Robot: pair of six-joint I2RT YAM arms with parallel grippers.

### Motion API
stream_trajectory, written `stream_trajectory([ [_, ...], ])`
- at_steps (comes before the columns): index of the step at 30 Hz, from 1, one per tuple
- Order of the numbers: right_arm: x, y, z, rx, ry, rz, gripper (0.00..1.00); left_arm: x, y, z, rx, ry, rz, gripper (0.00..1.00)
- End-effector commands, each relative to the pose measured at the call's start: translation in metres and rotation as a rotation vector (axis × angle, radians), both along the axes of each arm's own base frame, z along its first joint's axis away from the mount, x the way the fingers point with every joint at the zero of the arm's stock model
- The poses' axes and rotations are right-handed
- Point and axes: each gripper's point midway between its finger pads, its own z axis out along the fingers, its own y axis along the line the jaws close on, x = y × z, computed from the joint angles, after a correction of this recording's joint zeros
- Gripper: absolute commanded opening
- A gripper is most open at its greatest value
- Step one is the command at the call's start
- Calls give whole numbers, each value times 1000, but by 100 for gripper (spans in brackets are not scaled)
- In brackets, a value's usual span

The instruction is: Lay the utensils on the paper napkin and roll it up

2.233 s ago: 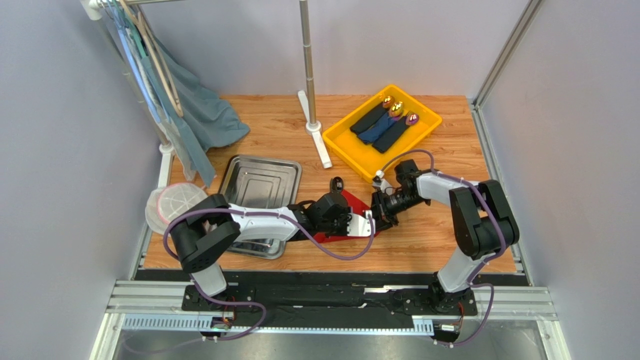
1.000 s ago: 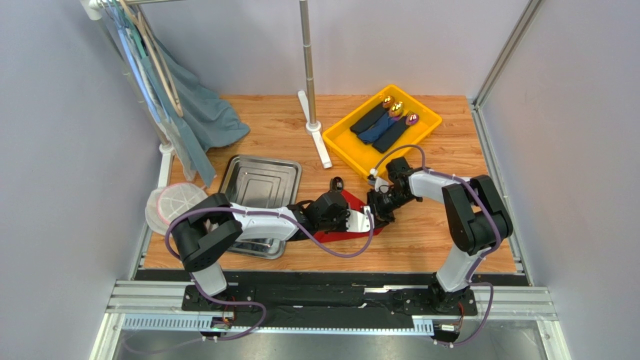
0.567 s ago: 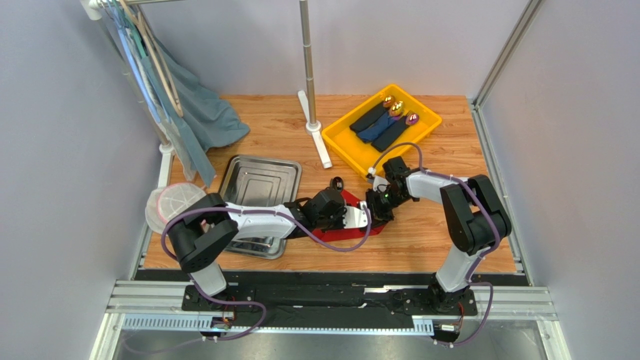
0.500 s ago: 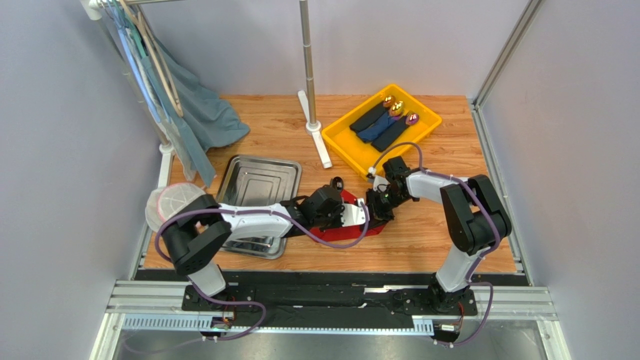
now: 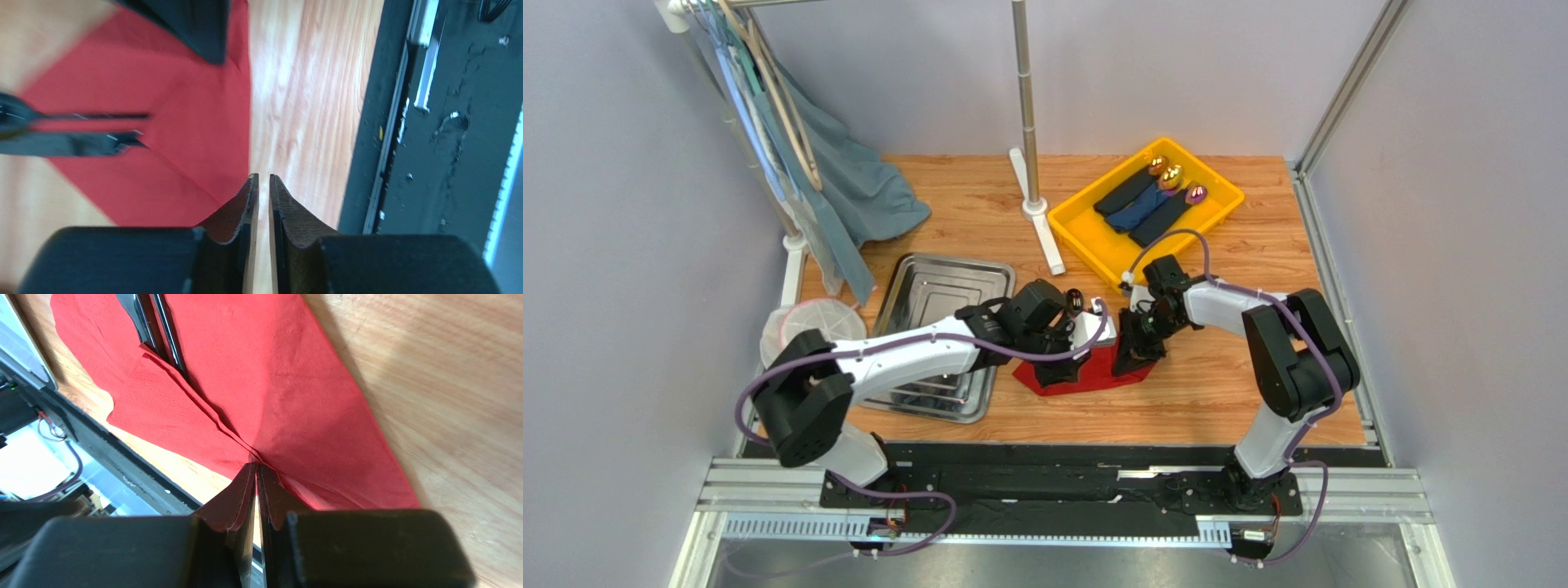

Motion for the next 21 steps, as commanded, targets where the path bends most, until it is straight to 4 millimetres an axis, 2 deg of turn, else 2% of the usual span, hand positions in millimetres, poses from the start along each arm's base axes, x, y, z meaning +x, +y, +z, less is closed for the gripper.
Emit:
stream_trajectory([
  [1,15,-3,4,-30,-102,-15,11,-15,-4,-11,46,188,34,17],
  [2,15,-4,3,-31,-100,-15,11,-13,-5,-21,75,205,44,16],
  [3,15,-4,3,-32,-96,-17,11,-9,-9,-20,80,209,58,14],
  [6,17,-3,3,-28,-96,-18,11,-1,-7,-38,130,255,110,10],
  [14,16,-1,8,-15,-98,-5,10,10,11,-74,219,329,203,3],
  [21,12,17,40,126,-114,-1,10,15,18,-92,263,398,260,0],
])
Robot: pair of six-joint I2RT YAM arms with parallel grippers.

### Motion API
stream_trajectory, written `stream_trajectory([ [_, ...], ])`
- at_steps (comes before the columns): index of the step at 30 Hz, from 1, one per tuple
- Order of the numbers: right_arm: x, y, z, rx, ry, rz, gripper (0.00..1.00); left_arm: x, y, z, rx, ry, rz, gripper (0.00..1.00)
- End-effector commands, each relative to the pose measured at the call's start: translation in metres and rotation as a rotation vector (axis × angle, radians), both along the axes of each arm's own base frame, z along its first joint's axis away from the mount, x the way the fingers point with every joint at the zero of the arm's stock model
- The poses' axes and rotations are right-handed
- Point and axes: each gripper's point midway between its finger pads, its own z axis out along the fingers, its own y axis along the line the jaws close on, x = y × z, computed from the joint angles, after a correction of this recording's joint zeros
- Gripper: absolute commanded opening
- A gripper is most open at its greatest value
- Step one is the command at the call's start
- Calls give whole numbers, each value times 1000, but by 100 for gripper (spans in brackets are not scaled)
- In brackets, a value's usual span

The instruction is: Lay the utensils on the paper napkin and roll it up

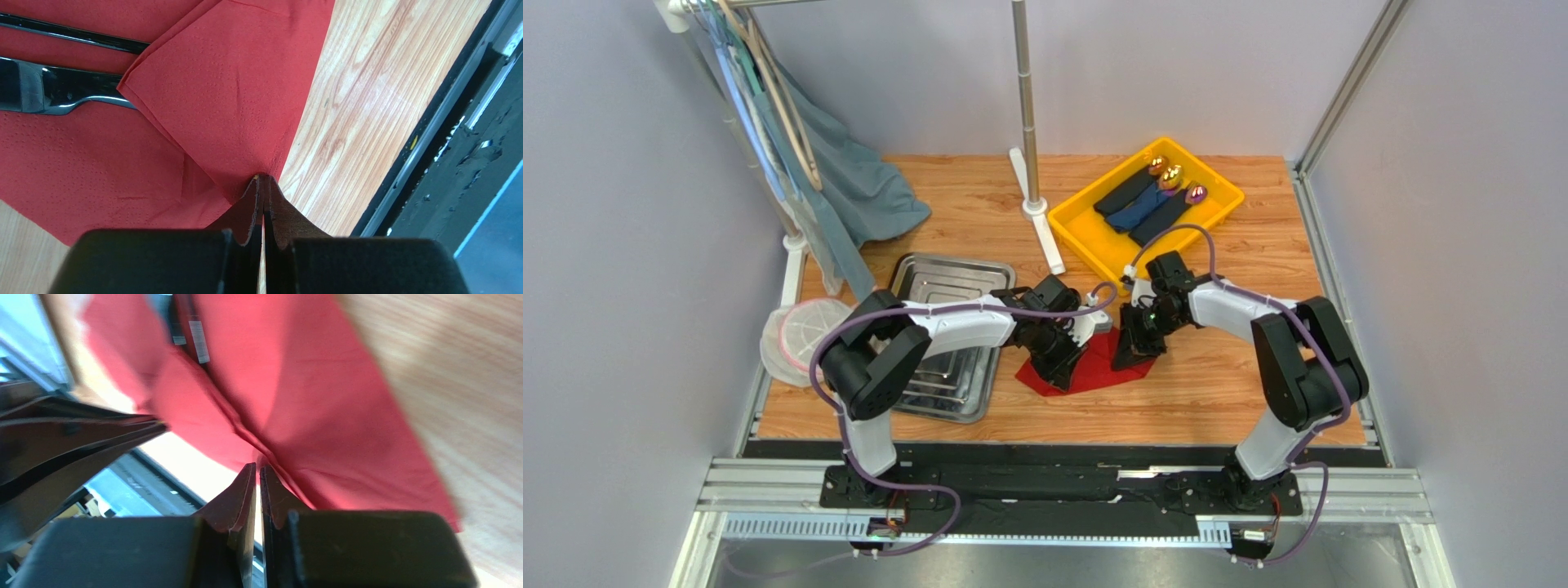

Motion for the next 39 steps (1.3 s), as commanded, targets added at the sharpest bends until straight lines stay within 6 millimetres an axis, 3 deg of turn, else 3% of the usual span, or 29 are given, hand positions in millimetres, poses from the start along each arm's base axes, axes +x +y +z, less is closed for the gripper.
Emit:
stream_trajectory([
  [1,2,20,35,144,-62,13,10,5,4,-11,40,44,49,0],
  [4,-4,26,37,159,-56,36,10,6,5,-12,41,46,54,0],
  [8,-10,28,26,134,-29,53,9,7,4,-12,39,52,62,0],
  [14,-9,19,2,55,2,53,7,7,8,-12,45,55,73,0],
  [22,-1,4,-15,-53,-26,54,7,8,12,-15,54,68,88,0],
  [27,6,-1,-12,-94,-81,61,7,7,13,-16,55,74,91,0],
  [32,3,3,6,-72,-133,96,9,7,13,-17,55,84,100,0],
  [39,-2,22,20,-11,-139,107,11,8,12,-16,49,80,101,0],
])
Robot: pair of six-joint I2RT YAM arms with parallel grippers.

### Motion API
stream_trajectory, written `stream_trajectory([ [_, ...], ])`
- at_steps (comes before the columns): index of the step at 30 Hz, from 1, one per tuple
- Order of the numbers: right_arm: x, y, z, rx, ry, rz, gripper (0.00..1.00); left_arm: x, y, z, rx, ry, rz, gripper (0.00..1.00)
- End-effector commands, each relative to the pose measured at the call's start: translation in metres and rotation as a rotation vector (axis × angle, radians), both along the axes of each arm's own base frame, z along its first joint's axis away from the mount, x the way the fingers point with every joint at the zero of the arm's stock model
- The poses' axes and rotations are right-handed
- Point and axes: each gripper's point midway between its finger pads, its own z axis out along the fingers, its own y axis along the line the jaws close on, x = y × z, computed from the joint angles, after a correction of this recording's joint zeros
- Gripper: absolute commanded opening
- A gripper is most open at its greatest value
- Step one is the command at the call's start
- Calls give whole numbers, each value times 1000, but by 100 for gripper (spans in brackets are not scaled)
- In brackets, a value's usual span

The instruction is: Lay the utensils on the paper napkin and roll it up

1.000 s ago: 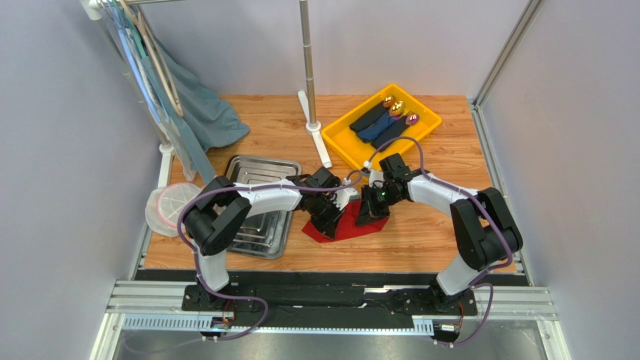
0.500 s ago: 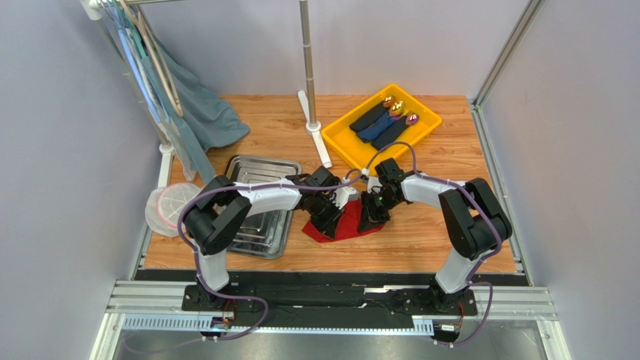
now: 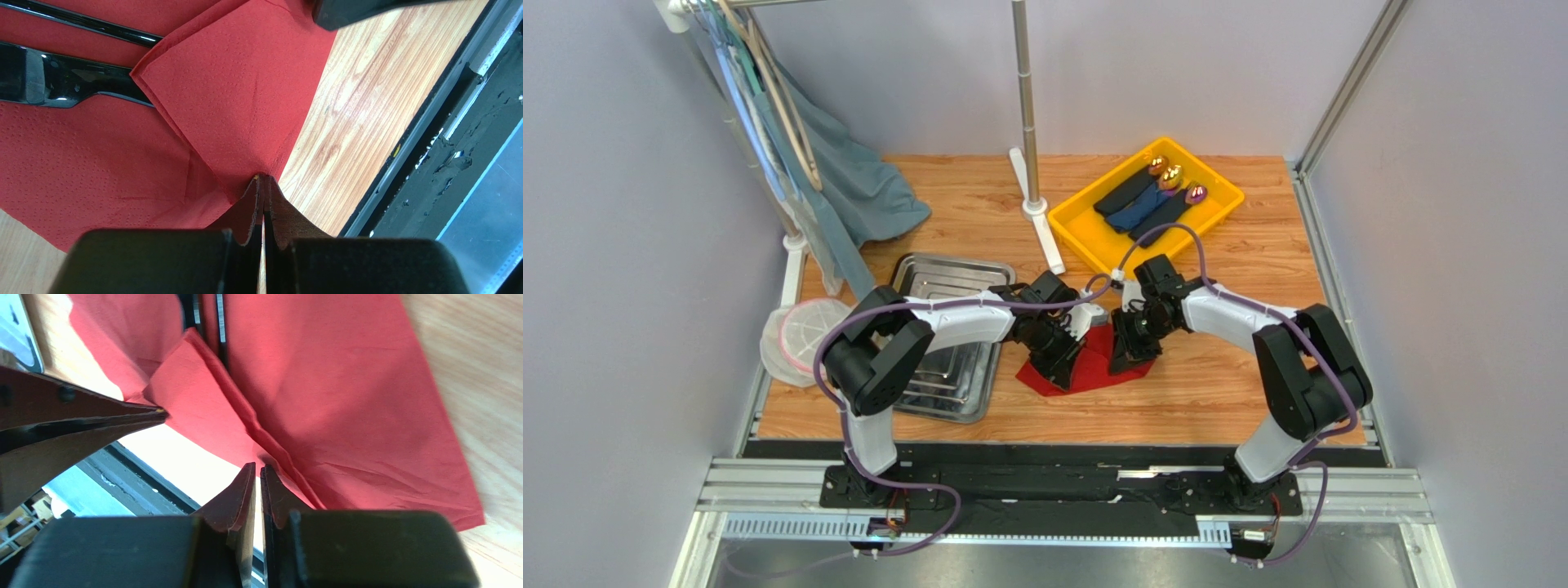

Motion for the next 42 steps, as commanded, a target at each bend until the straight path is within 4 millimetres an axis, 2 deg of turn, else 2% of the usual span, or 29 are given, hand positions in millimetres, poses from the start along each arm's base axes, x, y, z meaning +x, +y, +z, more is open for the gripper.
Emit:
stream_trajectory([
  [1,8,15,14,39,-54,20,11,4,12,-16,64,-8,18,0],
  [10,4,10,-21,-26,3,27,10,6,13,-15,45,2,45,0],
  [13,5,10,-23,-29,9,24,10,8,9,-1,-43,11,72,0],
  [14,6,10,-23,-31,5,25,10,11,2,15,-114,-13,70,0],
  [15,5,9,-24,-37,8,25,10,9,3,17,-135,2,88,1],
  [17,4,8,-24,-40,9,27,10,12,-7,40,-239,1,105,4],
  [20,2,6,-25,-48,11,30,10,12,-17,58,-328,30,130,9],
  [23,1,5,-27,-52,19,25,10,12,-26,67,-394,94,161,11],
  [25,0,6,-27,-50,23,25,9,18,-34,74,-450,92,171,11],
  [28,2,6,-27,-48,24,17,9,25,-42,71,-475,125,203,12],
  [32,2,7,-25,-44,21,15,9,35,-49,55,-451,163,244,10],
  [38,2,7,-21,-34,8,19,10,46,-47,34,-409,186,297,7],
  [42,3,7,-22,-35,1,19,10,52,-47,31,-414,200,307,4],
])
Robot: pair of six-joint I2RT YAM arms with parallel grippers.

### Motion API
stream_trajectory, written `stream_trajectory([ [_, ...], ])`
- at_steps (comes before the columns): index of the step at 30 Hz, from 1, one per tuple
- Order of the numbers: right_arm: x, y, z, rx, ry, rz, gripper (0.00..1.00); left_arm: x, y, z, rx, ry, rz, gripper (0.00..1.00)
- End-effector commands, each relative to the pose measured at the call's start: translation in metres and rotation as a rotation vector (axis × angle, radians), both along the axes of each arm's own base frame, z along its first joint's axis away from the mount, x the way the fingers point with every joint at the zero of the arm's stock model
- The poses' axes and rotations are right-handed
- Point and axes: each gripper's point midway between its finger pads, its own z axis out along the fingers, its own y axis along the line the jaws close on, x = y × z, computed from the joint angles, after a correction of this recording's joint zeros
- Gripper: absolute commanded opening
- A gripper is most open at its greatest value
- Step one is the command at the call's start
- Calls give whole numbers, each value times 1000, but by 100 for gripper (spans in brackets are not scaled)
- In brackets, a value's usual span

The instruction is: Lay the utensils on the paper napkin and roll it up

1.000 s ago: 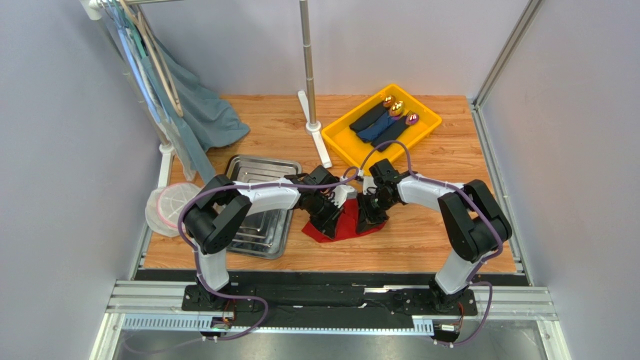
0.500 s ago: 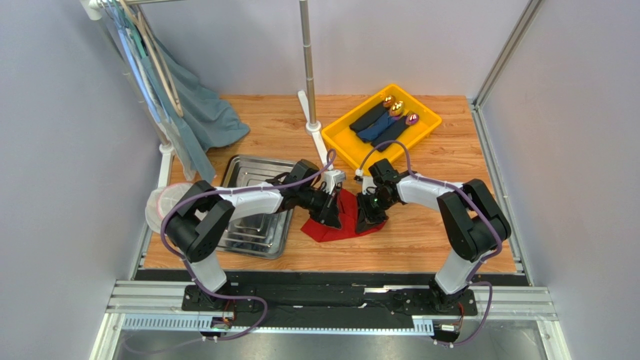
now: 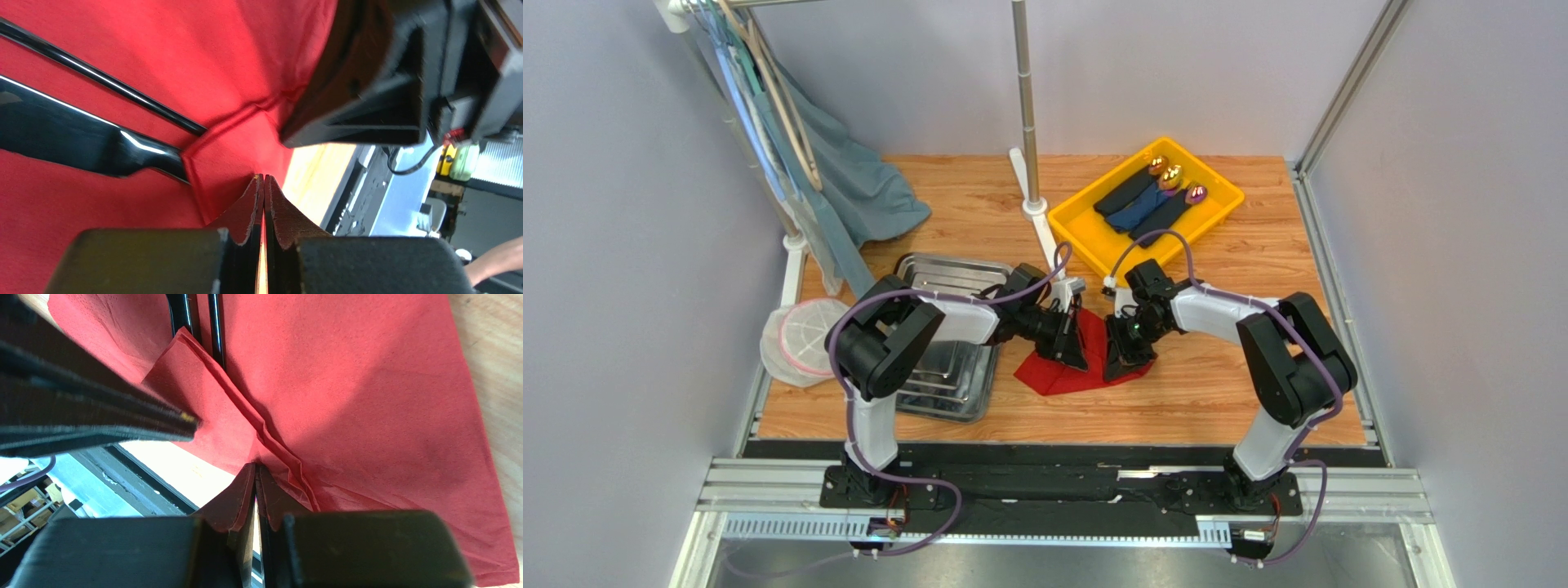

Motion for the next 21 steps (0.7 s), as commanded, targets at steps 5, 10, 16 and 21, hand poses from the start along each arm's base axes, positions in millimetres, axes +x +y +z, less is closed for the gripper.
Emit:
stream_trajectory([
  [5,9,-3,-9,-32,-55,1,9,20,-13,17,-90,-25,16,4],
  [10,10,-3,-8,-31,-60,0,9,24,-12,11,-108,19,34,4],
  [16,12,-2,-4,-26,-75,-1,9,33,-6,-6,-90,77,70,3],
  [21,16,2,8,2,-99,-5,10,35,-2,-12,-84,94,82,1],
])
